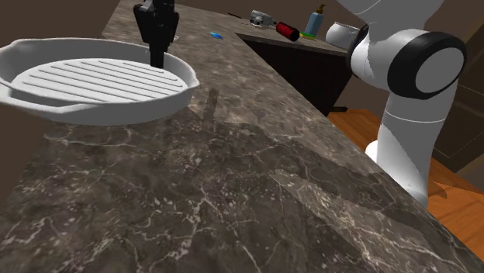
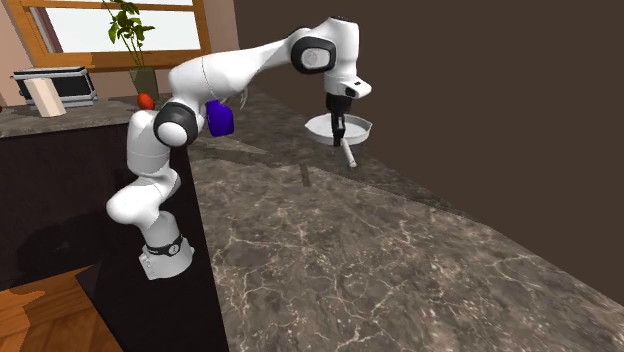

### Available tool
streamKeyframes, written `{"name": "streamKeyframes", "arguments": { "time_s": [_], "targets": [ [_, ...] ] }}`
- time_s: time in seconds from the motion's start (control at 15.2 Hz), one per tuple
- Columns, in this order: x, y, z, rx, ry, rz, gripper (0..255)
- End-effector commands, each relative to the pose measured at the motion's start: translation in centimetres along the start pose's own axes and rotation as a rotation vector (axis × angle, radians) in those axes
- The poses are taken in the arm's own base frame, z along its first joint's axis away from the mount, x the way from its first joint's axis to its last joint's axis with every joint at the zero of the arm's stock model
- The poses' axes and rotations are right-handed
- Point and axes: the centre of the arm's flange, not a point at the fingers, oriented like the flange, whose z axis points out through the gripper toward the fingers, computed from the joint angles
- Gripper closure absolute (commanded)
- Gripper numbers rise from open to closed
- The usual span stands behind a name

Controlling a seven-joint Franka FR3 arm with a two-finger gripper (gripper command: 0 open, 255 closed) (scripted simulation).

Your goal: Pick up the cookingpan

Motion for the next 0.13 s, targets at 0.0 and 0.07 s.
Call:
{"name": "streamKeyframes", "arguments": {
  "time_s": [0.0, 0.07],
  "targets": [
    [0.04, -0.08, -0.76, 0.0, 0.0, 0.0, 255],
    [0.04, -0.08, -0.76, 0.0, 0.0, 0.0, 255]
  ]
}}
